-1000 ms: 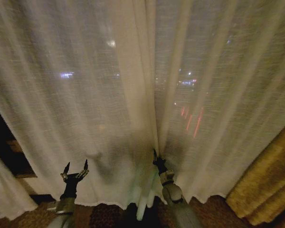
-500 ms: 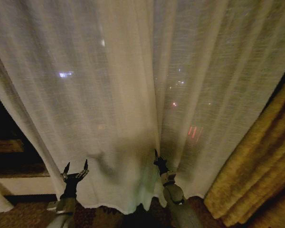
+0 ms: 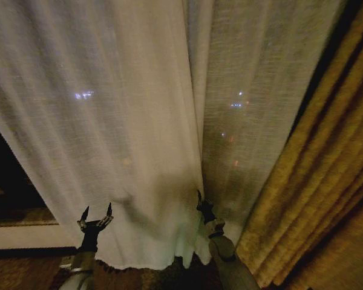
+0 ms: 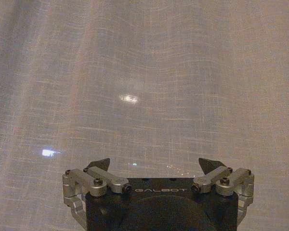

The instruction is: Open the curtains by pulling them apart, changing their state from closed to fully open.

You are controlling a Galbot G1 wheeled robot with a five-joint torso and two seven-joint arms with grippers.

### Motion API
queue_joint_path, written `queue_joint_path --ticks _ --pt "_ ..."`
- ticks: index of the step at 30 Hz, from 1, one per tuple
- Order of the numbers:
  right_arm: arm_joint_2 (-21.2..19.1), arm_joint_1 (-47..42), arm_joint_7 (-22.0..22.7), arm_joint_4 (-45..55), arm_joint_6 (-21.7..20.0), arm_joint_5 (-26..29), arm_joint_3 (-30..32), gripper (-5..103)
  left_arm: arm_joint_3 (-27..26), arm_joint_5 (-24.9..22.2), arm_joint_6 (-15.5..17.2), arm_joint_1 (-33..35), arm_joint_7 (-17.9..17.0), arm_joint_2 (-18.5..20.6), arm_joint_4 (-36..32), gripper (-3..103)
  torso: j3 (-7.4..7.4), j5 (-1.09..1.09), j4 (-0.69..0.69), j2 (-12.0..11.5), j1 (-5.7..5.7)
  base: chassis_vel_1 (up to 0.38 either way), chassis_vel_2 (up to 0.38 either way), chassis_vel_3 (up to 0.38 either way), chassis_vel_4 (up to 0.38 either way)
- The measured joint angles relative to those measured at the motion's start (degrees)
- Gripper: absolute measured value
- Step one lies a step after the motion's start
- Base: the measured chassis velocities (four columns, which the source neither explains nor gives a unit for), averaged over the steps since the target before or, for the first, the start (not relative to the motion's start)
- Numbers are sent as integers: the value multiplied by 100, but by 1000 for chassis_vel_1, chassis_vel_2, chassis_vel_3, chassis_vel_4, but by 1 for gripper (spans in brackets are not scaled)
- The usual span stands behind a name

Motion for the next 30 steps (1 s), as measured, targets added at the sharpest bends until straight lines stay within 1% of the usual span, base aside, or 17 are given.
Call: queue_joint_path --ticks 8,14,16,21,22,23,26,30 --pt "-4 -16 -3 -9 105 -63 26 0 0 0 0 0 0 0 0 100 0 -1 0 0 0 -360 -342 362 349" --pt "8 -5 123 -24 153 -179 28 0 1 0 0 0 0 -1 -1 100 0 2 -1 0 0 -274 -280 279 287" --pt "16 3 216 -25 155 -218 12 0 2 0 0 0 1 -1 0 100 0 2 -2 0 0 -131 -177 135 114" --pt "18 8 258 -35 141 -594 -18 0 1 0 0 0 1 -1 -1 100 0 2 -1 0 -1 -26 -58 34 22" --pt "18 8 259 -43 129 -674 -33 0 0 0 0 0 1 0 0 100 0 -5 0 0 0 0 0 0 0" --pt "20 8 259 -53 123 -722 -42 0 -2 0 0 0 0 1 0 100 0 -6 1 0 0 40 68 -41 -39" --pt "27 11 249 -83 121 -761 -55 0 -4 0 0 0 -1 1 0 100 0 -1 2 0 0 35 67 -44 -53" --pt "25 28 247 -141 111 -770 -73 0 -3 0 0 0 -1 2 0 100 0 -1 1 0 0 14 16 -7 -7"
